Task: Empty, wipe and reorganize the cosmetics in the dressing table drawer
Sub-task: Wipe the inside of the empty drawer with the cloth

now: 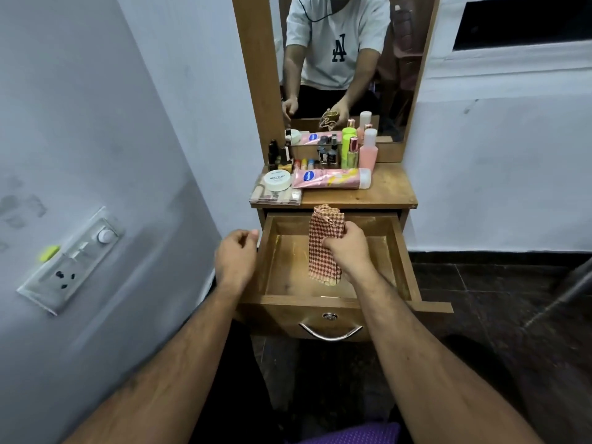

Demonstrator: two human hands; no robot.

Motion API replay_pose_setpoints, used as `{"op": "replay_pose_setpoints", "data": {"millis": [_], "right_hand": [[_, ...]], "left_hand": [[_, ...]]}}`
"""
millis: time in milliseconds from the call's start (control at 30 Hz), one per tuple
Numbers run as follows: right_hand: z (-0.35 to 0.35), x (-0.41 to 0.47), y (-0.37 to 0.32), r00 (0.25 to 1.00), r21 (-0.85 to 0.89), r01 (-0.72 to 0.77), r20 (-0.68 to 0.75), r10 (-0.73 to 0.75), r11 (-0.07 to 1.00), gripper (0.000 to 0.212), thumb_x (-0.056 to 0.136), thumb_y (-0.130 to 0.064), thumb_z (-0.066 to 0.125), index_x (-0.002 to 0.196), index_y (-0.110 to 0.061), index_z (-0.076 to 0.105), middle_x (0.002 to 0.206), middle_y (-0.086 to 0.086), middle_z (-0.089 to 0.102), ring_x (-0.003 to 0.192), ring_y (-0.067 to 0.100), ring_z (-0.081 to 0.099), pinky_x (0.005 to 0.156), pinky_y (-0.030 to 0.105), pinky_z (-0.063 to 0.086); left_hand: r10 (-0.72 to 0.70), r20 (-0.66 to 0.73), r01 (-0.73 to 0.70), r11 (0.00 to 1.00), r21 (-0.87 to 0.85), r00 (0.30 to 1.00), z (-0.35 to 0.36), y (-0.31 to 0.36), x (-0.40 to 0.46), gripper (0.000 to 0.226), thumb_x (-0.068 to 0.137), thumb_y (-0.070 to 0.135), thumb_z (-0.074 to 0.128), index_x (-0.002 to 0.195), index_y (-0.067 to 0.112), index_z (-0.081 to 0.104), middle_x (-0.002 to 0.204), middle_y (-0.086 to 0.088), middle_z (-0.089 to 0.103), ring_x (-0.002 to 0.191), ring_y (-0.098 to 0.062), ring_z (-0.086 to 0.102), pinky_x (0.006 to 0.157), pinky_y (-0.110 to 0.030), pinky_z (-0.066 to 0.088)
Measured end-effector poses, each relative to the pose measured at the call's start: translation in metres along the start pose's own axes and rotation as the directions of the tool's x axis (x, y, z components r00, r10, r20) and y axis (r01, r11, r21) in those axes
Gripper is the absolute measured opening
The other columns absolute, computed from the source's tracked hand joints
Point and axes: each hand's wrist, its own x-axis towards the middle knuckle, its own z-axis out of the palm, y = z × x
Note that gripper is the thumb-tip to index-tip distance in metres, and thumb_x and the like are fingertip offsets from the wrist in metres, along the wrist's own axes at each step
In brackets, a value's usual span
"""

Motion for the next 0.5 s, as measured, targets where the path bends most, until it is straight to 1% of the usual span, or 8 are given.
{"op": "replay_pose_setpoints", "data": {"millis": [67, 133, 200, 267, 367, 400, 500], "right_hand": [[0.013, 0.006, 0.004, 1.000, -0.074, -0.023, 0.019, 0.025, 0.997, 0.018, 0.081, -0.013, 0.069, 0.099, -0.011, 0.064, 0.099, 0.006, 0.071, 0.092, 0.023, 0.068, 0.083, 0.040, 0.058], [0.028, 0.011, 0.007, 0.996, -0.101, -0.046, 0.067, 0.053, 0.994, 0.016, 0.081, -0.016, 0.070, 0.096, -0.009, 0.068, 0.097, 0.007, 0.073, 0.088, 0.023, 0.069, 0.079, 0.040, 0.059], [0.041, 0.017, 0.008, 0.993, -0.124, -0.060, 0.098, 0.072, 0.990, 0.017, 0.082, -0.018, 0.070, 0.094, -0.007, 0.072, 0.095, 0.008, 0.075, 0.085, 0.023, 0.070, 0.075, 0.037, 0.059], [0.052, 0.022, 0.008, 0.987, -0.155, -0.073, 0.133, 0.095, 0.985, 0.018, 0.082, -0.018, 0.070, 0.096, -0.006, 0.072, 0.094, 0.007, 0.074, 0.086, 0.022, 0.070, 0.072, 0.033, 0.058], [0.066, 0.030, 0.006, 0.979, -0.161, -0.099, 0.163, 0.125, 0.982, 0.018, 0.084, -0.021, 0.073, 0.096, -0.008, 0.071, 0.095, 0.006, 0.073, 0.088, 0.022, 0.069, 0.078, 0.037, 0.059], [0.071, 0.033, 0.005, 0.979, -0.161, -0.107, 0.153, 0.132, 0.981, 0.018, 0.084, -0.023, 0.074, 0.095, -0.009, 0.071, 0.096, 0.005, 0.073, 0.089, 0.022, 0.069, 0.078, 0.037, 0.059], [0.082, 0.039, 0.001, 0.982, -0.151, -0.132, 0.112, 0.149, 0.980, 0.022, 0.085, -0.024, 0.075, 0.098, -0.008, 0.070, 0.096, 0.003, 0.070, 0.089, 0.021, 0.067, 0.070, 0.029, 0.054]], "left_hand": [[0.010, 0.018, -0.012, 0.994, 0.109, 1.000, -0.002, -0.008, 0.000, 0.046, 0.100, 0.049, 0.041, 0.111, 0.014, 0.070, 0.108, -0.006, 0.071, 0.104, -0.027, 0.063, 0.094, -0.045, 0.050], [-0.008, 0.105, -0.011, 0.984, 0.177, 0.994, 0.001, -0.012, -0.003, 0.055, 0.103, 0.050, 0.030, 0.127, 0.013, 0.064, 0.126, -0.010, 0.064, 0.118, -0.029, 0.057, 0.104, -0.044, 0.043], [-0.065, 0.202, 0.022, 0.978, 0.209, 0.977, 0.006, -0.012, -0.004, 0.066, 0.102, 0.058, 0.020, 0.138, 0.017, 0.056, 0.140, -0.009, 0.056, 0.130, -0.029, 0.049, 0.112, -0.043, 0.035], [-0.143, 0.290, 0.102, 0.983, 0.152, 0.946, 0.008, -0.012, -0.002, 0.081, 0.093, 0.073, 0.011, 0.141, 0.023, 0.053, 0.145, -0.004, 0.052, 0.135, -0.025, 0.045, 0.116, -0.044, 0.031], [-0.210, 0.368, 0.236, 0.972, -0.026, 0.906, 0.005, -0.012, -0.001, 0.099, 0.078, 0.085, 0.006, 0.144, 0.023, 0.048, 0.148, 0.000, 0.048, 0.139, -0.019, 0.041, 0.119, -0.041, 0.026], [-0.212, 0.381, 0.258, 0.963, -0.074, 0.900, 0.004, -0.012, -0.001, 0.101, 0.078, 0.084, 0.006, 0.146, 0.021, 0.046, 0.150, 0.000, 0.046, 0.140, -0.018, 0.040, 0.119, -0.038, 0.025], [-0.200, 0.399, 0.291, 0.939, -0.182, 0.895, 0.005, -0.012, -0.001, 0.092, 0.089, 0.073, 0.004, 0.149, 0.014, 0.041, 0.152, -0.001, 0.044, 0.141, -0.016, 0.038, 0.113, -0.029, 0.025]]}}
